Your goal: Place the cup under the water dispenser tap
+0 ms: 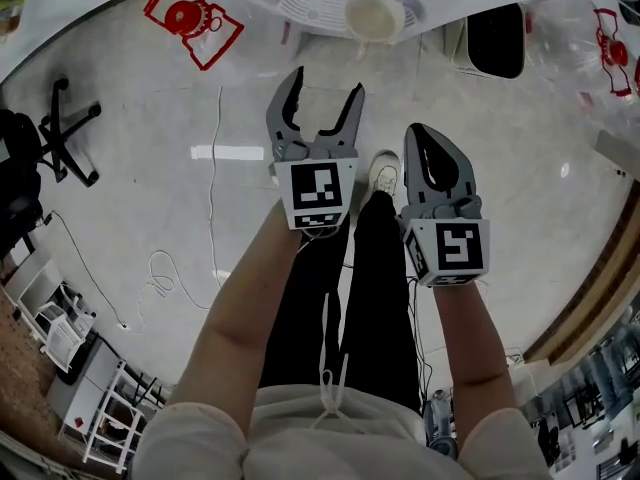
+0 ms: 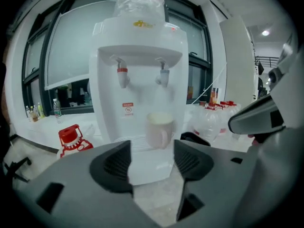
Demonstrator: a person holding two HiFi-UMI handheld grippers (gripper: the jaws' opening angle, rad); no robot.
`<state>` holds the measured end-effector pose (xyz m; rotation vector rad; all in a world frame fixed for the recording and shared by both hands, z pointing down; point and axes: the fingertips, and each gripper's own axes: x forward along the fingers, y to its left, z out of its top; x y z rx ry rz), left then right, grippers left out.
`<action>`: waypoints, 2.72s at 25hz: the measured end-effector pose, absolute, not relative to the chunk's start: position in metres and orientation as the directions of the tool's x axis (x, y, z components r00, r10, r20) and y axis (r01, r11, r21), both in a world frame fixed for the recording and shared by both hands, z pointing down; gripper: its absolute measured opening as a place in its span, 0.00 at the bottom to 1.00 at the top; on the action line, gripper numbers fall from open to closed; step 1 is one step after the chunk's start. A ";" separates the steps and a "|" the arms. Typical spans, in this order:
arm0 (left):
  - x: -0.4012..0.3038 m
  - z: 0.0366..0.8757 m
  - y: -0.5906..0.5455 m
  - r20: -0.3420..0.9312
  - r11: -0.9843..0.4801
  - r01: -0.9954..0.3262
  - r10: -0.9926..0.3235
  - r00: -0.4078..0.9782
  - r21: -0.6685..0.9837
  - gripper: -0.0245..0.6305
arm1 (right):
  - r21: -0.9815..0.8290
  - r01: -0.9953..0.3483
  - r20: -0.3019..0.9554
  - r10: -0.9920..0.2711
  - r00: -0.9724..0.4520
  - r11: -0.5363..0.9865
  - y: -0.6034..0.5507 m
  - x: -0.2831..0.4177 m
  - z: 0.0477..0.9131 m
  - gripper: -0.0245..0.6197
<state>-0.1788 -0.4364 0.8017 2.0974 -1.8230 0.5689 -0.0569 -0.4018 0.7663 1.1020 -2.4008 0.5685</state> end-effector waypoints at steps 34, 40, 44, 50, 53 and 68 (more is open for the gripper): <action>-0.210 0.375 -0.335 0.128 -0.202 -0.975 -0.969 0.213 0.092 0.07 | -0.149 -0.824 0.268 -0.780 -0.566 0.547 -0.356 -0.085 0.388 0.08; -0.211 0.302 -0.343 0.009 -0.234 -0.964 -0.971 0.237 0.124 0.07 | -0.077 -0.825 0.152 -0.811 -0.565 0.560 -0.362 -0.076 0.317 0.08; -0.201 0.279 -0.340 -0.019 -0.273 -0.954 -0.962 0.273 0.121 0.07 | -0.057 -0.826 0.096 -0.821 -0.563 0.561 -0.359 -0.075 0.289 0.08; -0.192 0.267 -0.342 -0.035 -0.296 -0.949 -0.955 0.294 0.106 0.07 | -0.035 -0.818 0.076 -0.815 -0.574 0.573 -0.354 -0.075 0.276 0.08; -0.188 0.262 -0.343 -0.044 -0.311 -0.945 -0.950 0.308 0.106 0.07 | -0.009 -0.814 0.068 -0.811 -0.580 0.581 -0.354 -0.076 0.269 0.08; -0.179 0.253 -0.344 -0.044 -0.361 -0.927 -0.933 0.358 0.104 0.07 | -0.001 -0.809 0.052 -0.808 -0.587 0.588 -0.357 -0.080 0.254 0.08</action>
